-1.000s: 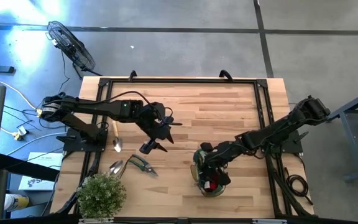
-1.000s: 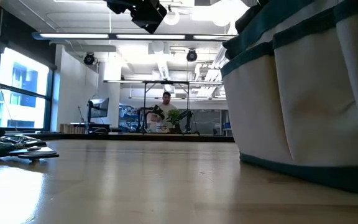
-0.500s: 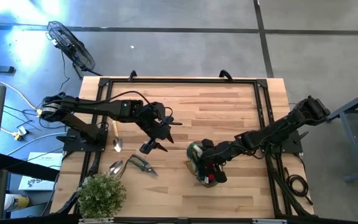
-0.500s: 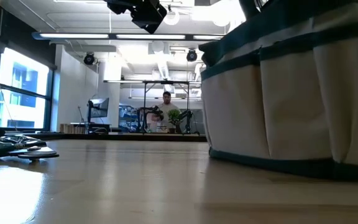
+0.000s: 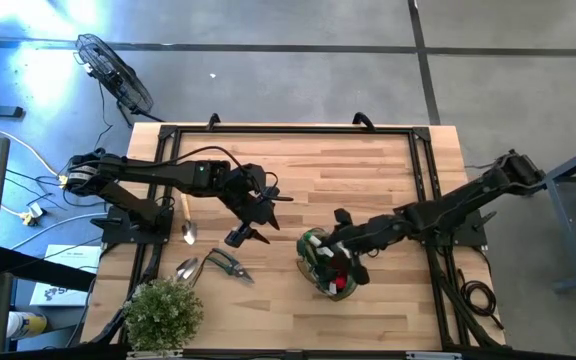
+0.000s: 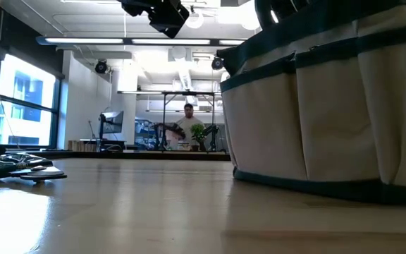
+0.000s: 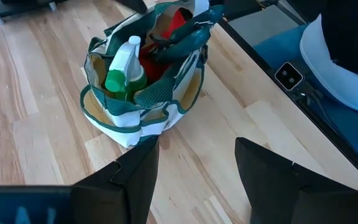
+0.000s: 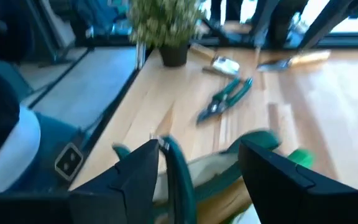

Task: Pick & Place Garden tools in Gardening bag
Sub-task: Put the top brown trowel into the green gardening bag

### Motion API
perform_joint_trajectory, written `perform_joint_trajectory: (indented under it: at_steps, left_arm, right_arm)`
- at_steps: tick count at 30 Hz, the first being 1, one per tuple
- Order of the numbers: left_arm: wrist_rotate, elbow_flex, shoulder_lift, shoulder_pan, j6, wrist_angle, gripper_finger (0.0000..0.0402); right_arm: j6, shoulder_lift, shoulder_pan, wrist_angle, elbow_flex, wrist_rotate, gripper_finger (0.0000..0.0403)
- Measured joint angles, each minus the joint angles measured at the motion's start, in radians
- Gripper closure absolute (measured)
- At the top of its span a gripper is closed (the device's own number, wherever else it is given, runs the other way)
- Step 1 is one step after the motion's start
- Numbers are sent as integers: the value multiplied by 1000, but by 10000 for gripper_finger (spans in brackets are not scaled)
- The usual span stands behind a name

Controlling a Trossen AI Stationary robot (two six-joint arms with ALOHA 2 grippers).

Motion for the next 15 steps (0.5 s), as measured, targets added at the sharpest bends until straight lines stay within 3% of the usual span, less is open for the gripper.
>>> perform_joint_trajectory:
  at_steps: [5,11,15]
  left_arm:
    - [-74,0,0,0,0,-45,197]
    - [-261,0,0,0,-78,-338,197]
    - [-270,0,0,0,-156,-490,197]
  right_arm:
    - [-15,-76,15,6,0,19,195]
    - [-49,-166,67,5,1,17,195]
    - [-52,-194,84,-1,1,27,195]
